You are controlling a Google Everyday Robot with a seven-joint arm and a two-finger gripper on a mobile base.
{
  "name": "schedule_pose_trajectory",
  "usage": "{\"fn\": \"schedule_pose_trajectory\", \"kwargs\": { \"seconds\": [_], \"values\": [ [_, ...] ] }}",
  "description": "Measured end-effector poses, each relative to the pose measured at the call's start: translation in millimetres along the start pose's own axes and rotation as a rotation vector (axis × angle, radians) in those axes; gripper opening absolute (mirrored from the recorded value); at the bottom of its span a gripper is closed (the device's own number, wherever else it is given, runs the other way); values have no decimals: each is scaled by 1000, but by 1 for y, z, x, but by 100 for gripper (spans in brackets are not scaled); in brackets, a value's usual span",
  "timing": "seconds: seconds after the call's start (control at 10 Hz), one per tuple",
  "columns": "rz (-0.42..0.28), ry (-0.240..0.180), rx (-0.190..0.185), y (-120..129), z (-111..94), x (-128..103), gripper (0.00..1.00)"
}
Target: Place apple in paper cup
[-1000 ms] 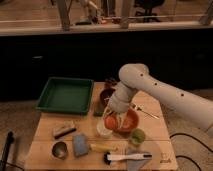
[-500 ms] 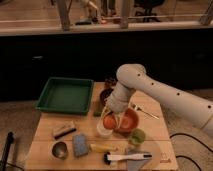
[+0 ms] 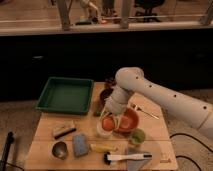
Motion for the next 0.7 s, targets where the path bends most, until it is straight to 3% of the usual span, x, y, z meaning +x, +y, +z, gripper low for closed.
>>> {"fn": "schedule_pose_trajectory", "kwargs": {
  "seconds": [0.2, 0.3, 0.7],
  "values": [
    [0, -5, 4, -4, 3, 4, 2],
    [6, -5, 6, -5, 3, 6, 8],
    [3, -12, -12, -13, 5, 9, 47]
  ]
}}
